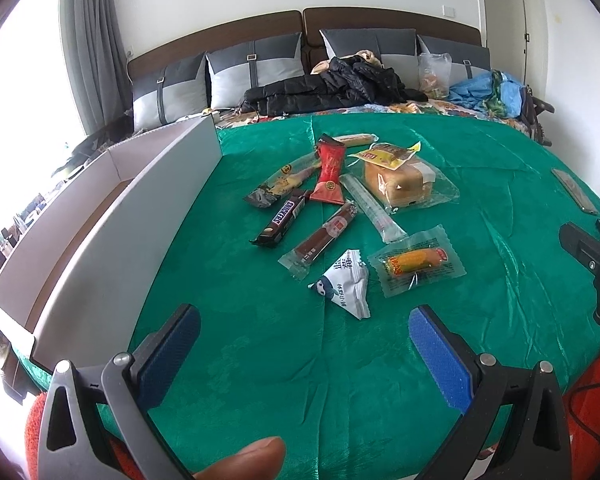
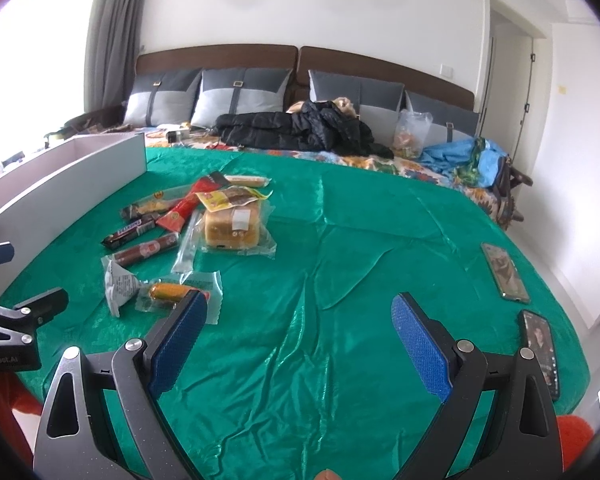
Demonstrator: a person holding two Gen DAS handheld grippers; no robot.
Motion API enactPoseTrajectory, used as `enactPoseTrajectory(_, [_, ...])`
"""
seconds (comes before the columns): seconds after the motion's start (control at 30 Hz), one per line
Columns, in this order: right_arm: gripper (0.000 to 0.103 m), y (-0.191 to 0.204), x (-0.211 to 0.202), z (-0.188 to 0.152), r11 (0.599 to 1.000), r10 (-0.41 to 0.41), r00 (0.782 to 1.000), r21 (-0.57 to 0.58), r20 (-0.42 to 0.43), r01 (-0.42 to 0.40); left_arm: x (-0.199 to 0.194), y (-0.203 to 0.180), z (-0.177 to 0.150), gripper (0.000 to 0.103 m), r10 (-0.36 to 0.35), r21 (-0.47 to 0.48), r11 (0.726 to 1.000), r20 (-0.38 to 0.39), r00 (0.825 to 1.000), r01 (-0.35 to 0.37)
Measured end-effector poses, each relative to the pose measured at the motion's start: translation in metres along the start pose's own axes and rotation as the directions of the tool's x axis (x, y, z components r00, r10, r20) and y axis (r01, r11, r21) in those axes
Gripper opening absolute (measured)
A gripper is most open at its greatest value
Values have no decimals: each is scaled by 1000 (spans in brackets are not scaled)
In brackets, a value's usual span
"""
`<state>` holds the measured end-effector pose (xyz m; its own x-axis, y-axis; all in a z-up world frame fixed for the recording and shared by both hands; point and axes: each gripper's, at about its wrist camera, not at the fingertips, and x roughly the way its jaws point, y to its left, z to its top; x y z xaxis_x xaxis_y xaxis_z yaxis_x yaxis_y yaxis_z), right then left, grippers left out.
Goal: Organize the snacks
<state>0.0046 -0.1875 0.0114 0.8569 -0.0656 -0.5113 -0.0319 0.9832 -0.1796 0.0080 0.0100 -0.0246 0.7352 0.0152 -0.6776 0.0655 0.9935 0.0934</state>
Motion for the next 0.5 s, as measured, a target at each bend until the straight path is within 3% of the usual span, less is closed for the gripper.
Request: enactPoseTrajectory(0.5, [95,0,2,-1,1000,0,1000,2,-6,0,7,1,-1,103,7,3,1000,-26,1000,-7])
